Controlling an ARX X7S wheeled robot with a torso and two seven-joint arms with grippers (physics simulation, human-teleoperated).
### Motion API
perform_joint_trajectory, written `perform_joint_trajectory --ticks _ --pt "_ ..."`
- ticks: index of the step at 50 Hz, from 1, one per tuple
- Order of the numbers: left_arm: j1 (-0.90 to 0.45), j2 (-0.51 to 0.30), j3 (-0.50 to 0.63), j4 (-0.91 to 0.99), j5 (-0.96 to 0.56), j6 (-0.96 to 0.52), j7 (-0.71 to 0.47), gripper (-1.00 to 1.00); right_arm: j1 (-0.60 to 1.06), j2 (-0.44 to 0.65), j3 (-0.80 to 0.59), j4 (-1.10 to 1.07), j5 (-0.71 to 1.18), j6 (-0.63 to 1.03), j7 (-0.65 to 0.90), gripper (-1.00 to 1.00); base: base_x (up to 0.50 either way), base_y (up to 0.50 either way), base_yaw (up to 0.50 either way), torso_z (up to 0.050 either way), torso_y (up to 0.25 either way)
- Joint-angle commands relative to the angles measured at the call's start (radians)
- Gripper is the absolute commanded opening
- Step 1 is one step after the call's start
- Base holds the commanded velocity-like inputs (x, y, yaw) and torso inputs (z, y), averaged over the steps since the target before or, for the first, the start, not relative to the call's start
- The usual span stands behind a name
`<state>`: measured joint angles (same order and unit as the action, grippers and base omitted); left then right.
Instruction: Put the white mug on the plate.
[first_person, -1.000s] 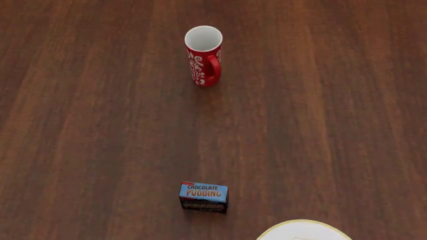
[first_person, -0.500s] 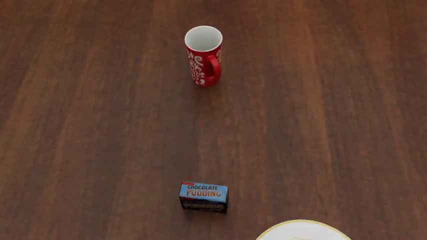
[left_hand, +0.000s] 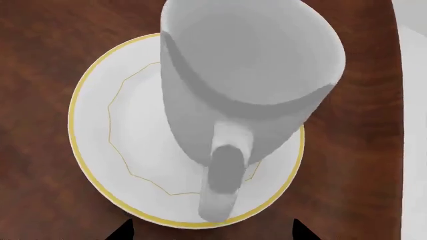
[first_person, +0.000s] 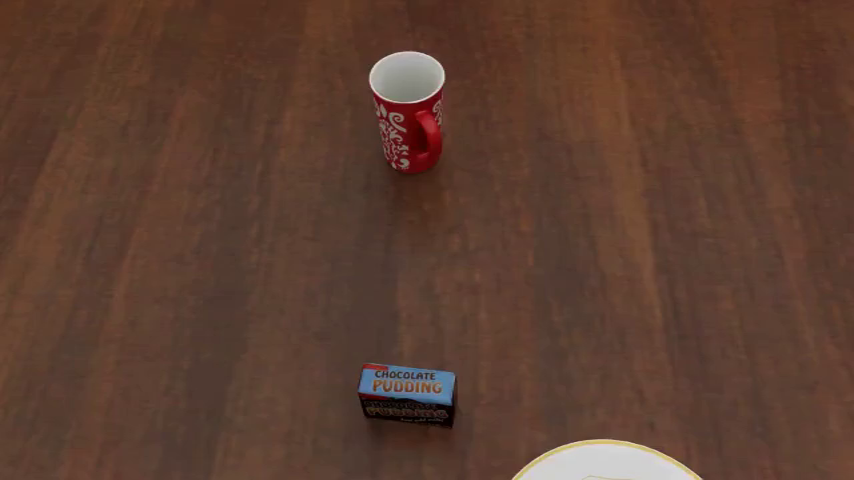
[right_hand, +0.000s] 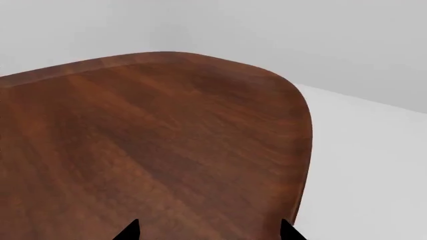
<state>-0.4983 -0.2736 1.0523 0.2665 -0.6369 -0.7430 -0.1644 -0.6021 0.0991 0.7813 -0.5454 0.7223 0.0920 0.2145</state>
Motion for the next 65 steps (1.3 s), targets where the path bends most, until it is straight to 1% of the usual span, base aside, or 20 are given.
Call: perform_joint_trajectory --ticks 1,15,23,32,35,43,50,51,53,56,61,64,65 --pt "0.015 -0.020 0.004 0.058 -0.008 -0.012 -0.025 1.00 -0.014 0.001 -0.005 -0.027 0.008 0.007 0.015 1.00 0.00 0.00 0.00 0.000 0.000" --pt "0.037 -0.069 0.002 0.237 -0.035 -0.066 -0.102 1.00 -0.022 -0.004 -0.018 -0.029 0.006 -0.001 0.014 1.00 0.00 0.00 0.00 0.000 0.000" --pt "0.050 -0.090 0.002 0.343 -0.044 -0.107 -0.166 1.00 -0.035 -0.005 -0.016 -0.024 0.010 -0.016 -0.001 1.00 0.00 0.00 0.00 0.000 0.000" --pt "0.053 -0.104 0.013 0.438 -0.034 -0.152 -0.236 1.00 -0.066 -0.017 -0.024 -0.094 0.017 -0.003 0.027 1.00 0.00 0.00 0.00 0.000 0.000" --pt "0.057 -0.111 -0.007 0.491 -0.054 -0.184 -0.279 1.00 -0.071 -0.018 -0.017 -0.074 0.023 -0.023 0.001 1.00 0.00 0.00 0.00 0.000 0.000" --pt "0.059 -0.125 -0.017 0.576 -0.064 -0.233 -0.346 1.00 -0.067 -0.015 -0.011 -0.013 0.027 -0.062 -0.051 1.00 0.00 0.00 0.00 0.000 0.000" --pt "0.035 -0.123 -0.058 0.682 -0.109 -0.308 -0.426 1.00 -0.071 -0.020 -0.019 0.001 0.018 -0.080 -0.072 1.00 0.00 0.00 0.00 0.000 0.000" --pt "0.027 -0.114 -0.082 0.706 -0.145 -0.340 -0.447 1.00 -0.074 -0.021 -0.016 0.002 0.022 -0.083 -0.075 1.00 0.00 0.00 0.00 0.000 0.000" --pt "0.017 -0.109 -0.098 0.727 -0.169 -0.363 -0.467 1.00 -0.072 -0.021 -0.015 0.011 0.022 -0.090 -0.081 1.00 0.00 0.00 0.00 0.000 0.000" --pt "-0.013 -0.086 -0.131 0.775 -0.240 -0.424 -0.530 1.00 -0.069 -0.023 -0.021 0.024 0.015 -0.098 -0.088 1.00 0.00 0.00 0.00 0.000 0.000" --pt "-0.165 -0.091 -0.103 0.779 -0.462 -0.386 -0.725 1.00 -0.065 -0.021 -0.026 0.044 0.012 -0.106 -0.097 1.00 0.00 0.00 0.00 0.000 0.000" --pt "-0.235 -0.083 -0.087 0.778 -0.539 -0.380 -0.797 1.00 -0.062 -0.019 -0.030 0.056 0.010 -0.109 -0.103 1.00 0.00 0.00 0.00 0.000 0.000" --pt "-0.257 -0.075 -0.100 0.773 -0.586 -0.382 -0.826 1.00 -0.061 -0.019 -0.031 0.062 0.010 -0.111 -0.107 1.00 0.00 0.00 0.00 0.000 0.000"
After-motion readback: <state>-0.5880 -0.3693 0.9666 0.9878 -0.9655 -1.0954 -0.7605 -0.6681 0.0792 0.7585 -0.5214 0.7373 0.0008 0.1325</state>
